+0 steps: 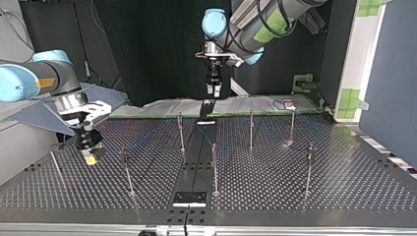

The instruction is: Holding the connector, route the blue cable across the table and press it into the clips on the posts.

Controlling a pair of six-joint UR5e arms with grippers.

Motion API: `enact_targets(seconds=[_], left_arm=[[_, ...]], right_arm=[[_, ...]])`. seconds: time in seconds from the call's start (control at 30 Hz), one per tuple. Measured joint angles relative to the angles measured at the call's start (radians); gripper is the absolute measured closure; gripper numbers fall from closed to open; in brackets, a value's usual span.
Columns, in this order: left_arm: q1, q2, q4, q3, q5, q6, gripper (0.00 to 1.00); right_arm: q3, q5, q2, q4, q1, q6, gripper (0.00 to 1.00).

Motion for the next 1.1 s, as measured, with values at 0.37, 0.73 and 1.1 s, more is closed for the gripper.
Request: enact_targets(seconds=[0.37,0.73,1.1], left_arm=[[-0.021,0.000,0.092,-0.092,0.001,-0.006,0.00],[-0.024,0.000,0.179,-0.183,0.002,0.006,0.00],[-0.024,0.000,0.189,-0.201,0.003,0.015,0.00]], right_arm=[[0.000,0.000,0.000,0.002,0.000,0.000,1.00],[0.001,0.009,0.000,0.005,0.010,-0.005,1.00],[0.001,0.009,0.000,0.005,0.012,-0.005,1.00]])
